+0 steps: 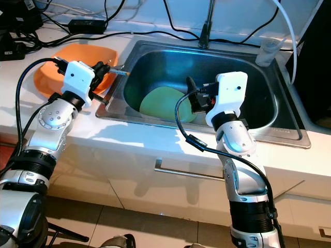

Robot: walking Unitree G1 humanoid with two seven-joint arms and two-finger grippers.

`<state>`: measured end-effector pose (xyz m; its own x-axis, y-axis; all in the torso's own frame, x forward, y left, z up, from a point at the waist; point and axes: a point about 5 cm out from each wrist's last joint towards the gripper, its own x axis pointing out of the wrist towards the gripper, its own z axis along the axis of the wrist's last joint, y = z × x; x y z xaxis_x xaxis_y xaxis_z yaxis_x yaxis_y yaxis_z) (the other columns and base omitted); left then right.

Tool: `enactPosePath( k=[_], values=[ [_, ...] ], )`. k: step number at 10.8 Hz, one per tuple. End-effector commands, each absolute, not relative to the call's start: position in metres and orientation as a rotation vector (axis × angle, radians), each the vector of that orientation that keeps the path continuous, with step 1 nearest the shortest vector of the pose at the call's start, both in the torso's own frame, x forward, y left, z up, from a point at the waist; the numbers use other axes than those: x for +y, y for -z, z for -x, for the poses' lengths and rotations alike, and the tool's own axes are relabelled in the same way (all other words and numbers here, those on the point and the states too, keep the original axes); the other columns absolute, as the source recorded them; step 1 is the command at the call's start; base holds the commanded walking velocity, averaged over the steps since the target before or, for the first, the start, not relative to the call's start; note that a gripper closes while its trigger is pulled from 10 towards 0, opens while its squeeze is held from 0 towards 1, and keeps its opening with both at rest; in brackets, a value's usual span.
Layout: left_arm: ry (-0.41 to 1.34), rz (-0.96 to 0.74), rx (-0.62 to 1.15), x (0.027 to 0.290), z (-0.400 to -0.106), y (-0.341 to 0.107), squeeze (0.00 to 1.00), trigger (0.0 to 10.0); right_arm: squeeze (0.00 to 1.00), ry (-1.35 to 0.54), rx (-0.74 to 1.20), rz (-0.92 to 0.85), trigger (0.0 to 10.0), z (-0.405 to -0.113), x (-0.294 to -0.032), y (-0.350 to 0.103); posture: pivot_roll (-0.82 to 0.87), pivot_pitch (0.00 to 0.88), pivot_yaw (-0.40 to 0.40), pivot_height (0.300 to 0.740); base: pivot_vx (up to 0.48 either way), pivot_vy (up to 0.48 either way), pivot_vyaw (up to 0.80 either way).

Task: Kitchen organization

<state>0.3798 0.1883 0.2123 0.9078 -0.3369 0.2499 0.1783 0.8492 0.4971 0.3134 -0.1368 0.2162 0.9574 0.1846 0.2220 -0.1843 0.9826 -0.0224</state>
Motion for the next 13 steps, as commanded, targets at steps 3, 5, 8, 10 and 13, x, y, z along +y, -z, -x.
enactPosePath(
  k=[3, 5, 8, 10, 13],
  values=[
    [0.237, -0.493, -0.387, 0.191, -0.380, -0.222, 0.00, 0.0, 0.00, -0.170, -0.237, -0.001, 10.0, -0.312, -0.141, -0.219, -0.07, 0.105, -0.012, 0.740, 0.000, 0.000, 0.00],
    [0.162, -0.522, -0.499, 0.196, -0.377, -0.244, 0.00, 0.0, 0.00, -0.171, -0.237, -0.001, 10.0, -0.313, -0.141, -0.219, -0.07, 0.104, -0.015, 0.740, 0.000, 0.000, 0.00],
    [0.072, -0.608, -0.617, 0.202, -0.367, -0.263, 0.00, 0.0, 0.00, -0.176, -0.236, 0.000, 10.0, -0.315, -0.141, -0.219, -0.06, 0.100, -0.024, 0.740, 0.000, 0.000, 0.00],
    [0.014, -0.667, -0.661, 0.209, -0.362, -0.272, 0.00, 0.0, 0.00, -0.179, -0.235, 0.001, 10.0, -0.315, -0.141, -0.219, -0.06, 0.096, -0.027, 0.740, 0.000, 0.000, 0.00],
    [-0.026, -0.672, -0.721, 0.216, -0.358, -0.299, 0.00, 0.0, 0.00, -0.181, -0.237, 0.002, 10.0, -0.316, -0.140, -0.219, -0.06, 0.095, -0.030, 0.740, 0.000, 0.000, 0.00]
  ],
)
